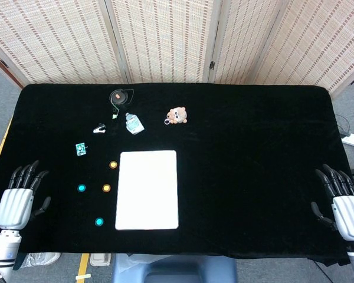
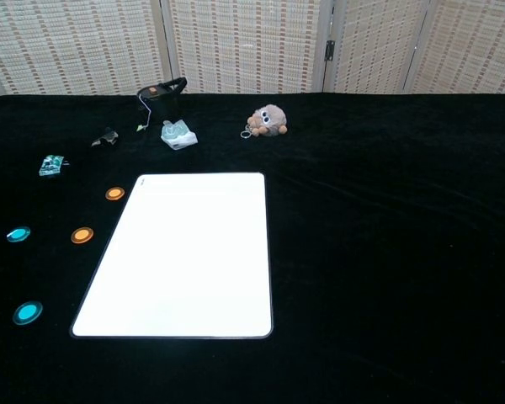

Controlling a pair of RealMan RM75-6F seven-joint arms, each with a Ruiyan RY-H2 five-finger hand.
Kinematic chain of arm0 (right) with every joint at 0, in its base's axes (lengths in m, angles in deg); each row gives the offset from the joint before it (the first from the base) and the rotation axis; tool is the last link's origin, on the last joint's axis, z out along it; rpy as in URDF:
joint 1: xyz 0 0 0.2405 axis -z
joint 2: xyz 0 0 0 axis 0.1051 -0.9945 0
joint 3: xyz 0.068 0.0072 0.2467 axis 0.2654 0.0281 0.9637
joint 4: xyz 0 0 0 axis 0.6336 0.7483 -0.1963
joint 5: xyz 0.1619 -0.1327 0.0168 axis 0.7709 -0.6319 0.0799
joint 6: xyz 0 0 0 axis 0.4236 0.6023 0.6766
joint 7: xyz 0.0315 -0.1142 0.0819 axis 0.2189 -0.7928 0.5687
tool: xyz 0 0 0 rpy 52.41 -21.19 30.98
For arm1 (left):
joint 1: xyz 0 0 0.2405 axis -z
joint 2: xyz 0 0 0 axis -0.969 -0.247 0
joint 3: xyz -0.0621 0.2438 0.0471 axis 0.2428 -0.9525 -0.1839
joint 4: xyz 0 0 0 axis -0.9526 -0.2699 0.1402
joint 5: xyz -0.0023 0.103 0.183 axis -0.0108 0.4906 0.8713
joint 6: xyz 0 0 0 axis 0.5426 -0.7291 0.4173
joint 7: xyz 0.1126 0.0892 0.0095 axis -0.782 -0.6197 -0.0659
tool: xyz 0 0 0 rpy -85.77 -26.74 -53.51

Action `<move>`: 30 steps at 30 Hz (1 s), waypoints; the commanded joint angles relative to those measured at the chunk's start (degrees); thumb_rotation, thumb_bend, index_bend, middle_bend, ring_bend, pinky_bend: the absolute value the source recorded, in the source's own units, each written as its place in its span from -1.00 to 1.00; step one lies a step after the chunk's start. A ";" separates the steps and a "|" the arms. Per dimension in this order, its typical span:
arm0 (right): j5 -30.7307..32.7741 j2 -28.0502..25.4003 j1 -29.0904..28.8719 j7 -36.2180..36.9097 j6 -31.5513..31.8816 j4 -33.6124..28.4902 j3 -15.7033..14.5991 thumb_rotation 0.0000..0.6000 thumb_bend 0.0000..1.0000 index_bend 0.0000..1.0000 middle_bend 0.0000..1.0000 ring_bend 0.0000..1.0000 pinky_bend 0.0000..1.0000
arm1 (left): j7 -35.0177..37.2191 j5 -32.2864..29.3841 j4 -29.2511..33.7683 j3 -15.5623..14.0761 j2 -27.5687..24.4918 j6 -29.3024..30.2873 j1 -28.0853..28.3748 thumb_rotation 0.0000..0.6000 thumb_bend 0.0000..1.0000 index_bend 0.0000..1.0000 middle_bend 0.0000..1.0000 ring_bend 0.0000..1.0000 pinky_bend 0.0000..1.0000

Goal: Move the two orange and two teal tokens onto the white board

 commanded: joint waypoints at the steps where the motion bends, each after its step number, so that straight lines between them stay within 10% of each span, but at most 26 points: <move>1: -0.17 -0.23 0.23 -0.15 0.38 -0.29 -0.02 1.00 -0.09 -0.93 -1.00 -1.00 -1.00 | 2.79 1.35 -1.83 1.50 0.18 -2.81 3.23 1.00 -0.21 -0.38 -0.84 -0.93 -1.00; 30: 0.65 0.11 0.47 0.07 -0.64 0.11 -0.24 1.00 -0.09 -0.93 -1.00 -1.00 -1.00 | 3.43 -6.58 -26.09 4.91 16.36 -31.78 27.28 1.00 -0.13 -0.19 -0.86 -1.00 -1.00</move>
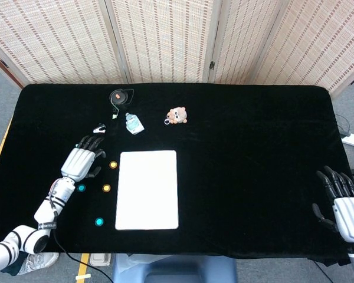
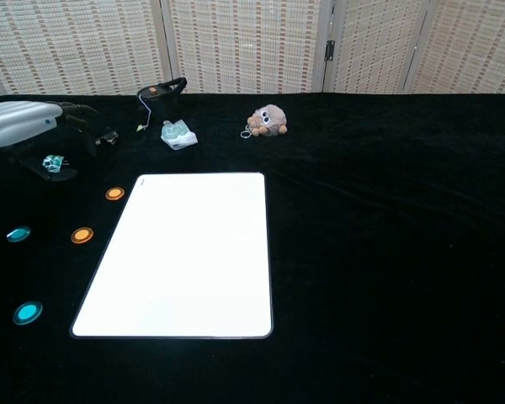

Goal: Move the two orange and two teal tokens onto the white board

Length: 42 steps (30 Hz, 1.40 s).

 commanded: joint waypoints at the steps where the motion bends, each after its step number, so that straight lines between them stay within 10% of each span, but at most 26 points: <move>1: 0.08 0.01 0.06 0.14 -0.01 0.13 0.00 1.00 -0.09 -0.93 -1.00 -1.00 -1.00 | -2.65 -2.54 -1.89 -0.01 1.82 -3.29 1.98 1.00 -0.13 -0.20 -0.87 -1.00 -1.00; 42: 1.32 0.67 0.24 1.67 -1.25 1.96 0.01 1.00 -0.09 -0.93 -1.00 -1.00 -1.00 | -3.99 -9.35 -11.52 -1.32 11.09 -7.81 6.76 1.00 -0.13 -0.14 -0.91 -1.00 -1.00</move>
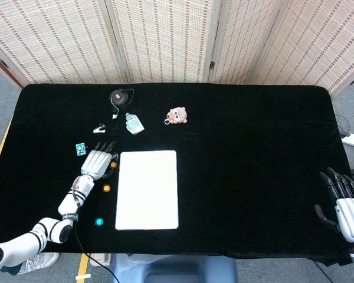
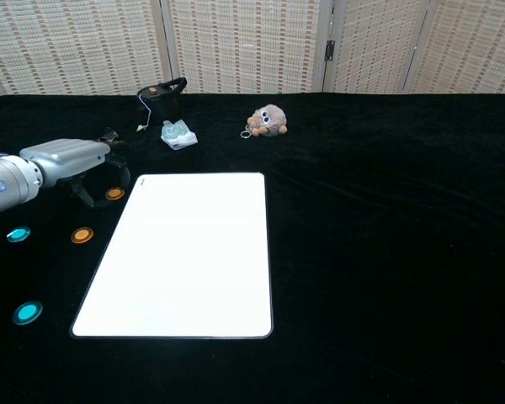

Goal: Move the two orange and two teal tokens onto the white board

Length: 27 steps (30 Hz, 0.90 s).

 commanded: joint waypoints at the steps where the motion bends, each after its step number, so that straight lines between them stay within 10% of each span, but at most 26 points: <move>1: 0.09 0.01 0.02 0.04 -0.05 0.04 0.01 1.00 -0.09 -0.93 -1.00 -1.00 -1.00 | 0.26 0.07 -0.63 -0.05 0.49 0.19 0.12 1.00 -0.13 -0.13 -0.91 -1.00 -1.00; 16: 0.04 -0.03 0.05 -0.14 -0.02 -0.20 0.05 1.00 -0.09 -0.93 -1.00 -1.00 -1.00 | 2.33 1.40 -1.96 -0.44 1.09 2.33 -0.18 1.00 -0.13 0.09 -0.85 -1.00 -1.00; 27: -0.16 0.29 -0.12 0.29 -0.21 0.29 0.02 1.00 -0.09 -0.93 -1.00 -1.00 -1.00 | -0.43 3.36 12.10 -1.09 -5.60 4.07 -0.06 1.00 -0.13 0.05 -0.85 -1.00 -1.00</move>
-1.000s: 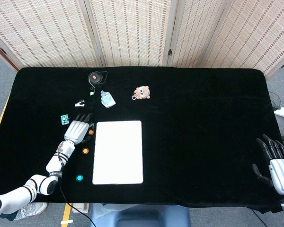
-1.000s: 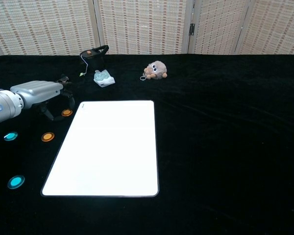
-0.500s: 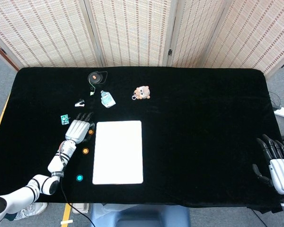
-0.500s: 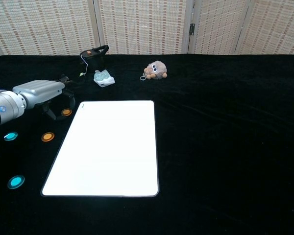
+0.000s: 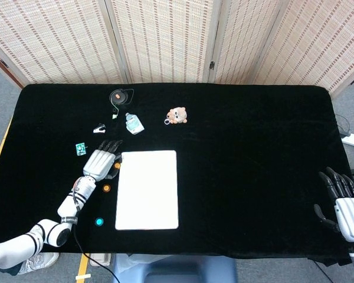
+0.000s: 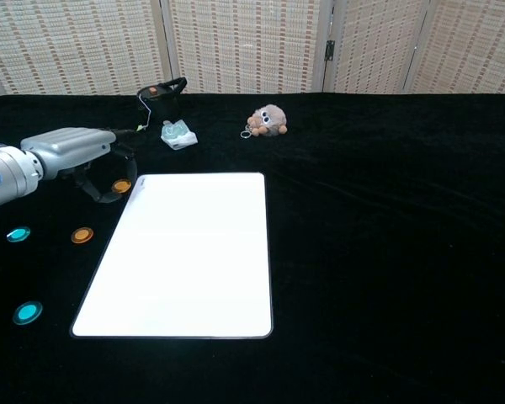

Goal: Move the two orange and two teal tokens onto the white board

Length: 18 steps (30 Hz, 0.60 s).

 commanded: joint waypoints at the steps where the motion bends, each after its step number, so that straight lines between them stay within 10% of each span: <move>1: -0.01 0.04 0.01 0.07 -0.04 0.11 -0.05 1.00 -0.09 -0.93 -1.00 -1.00 -1.00 | -1.60 0.25 5.16 -0.37 -2.17 -0.35 0.37 1.00 -0.13 0.05 -0.85 -1.00 -1.00; 18: 0.24 0.10 0.41 0.73 0.32 0.67 -0.04 1.00 -0.09 -0.93 -1.00 -1.00 -1.00 | -3.00 -0.93 7.22 -0.59 0.60 -0.49 1.65 1.00 -0.16 -0.38 -0.85 -1.00 -1.00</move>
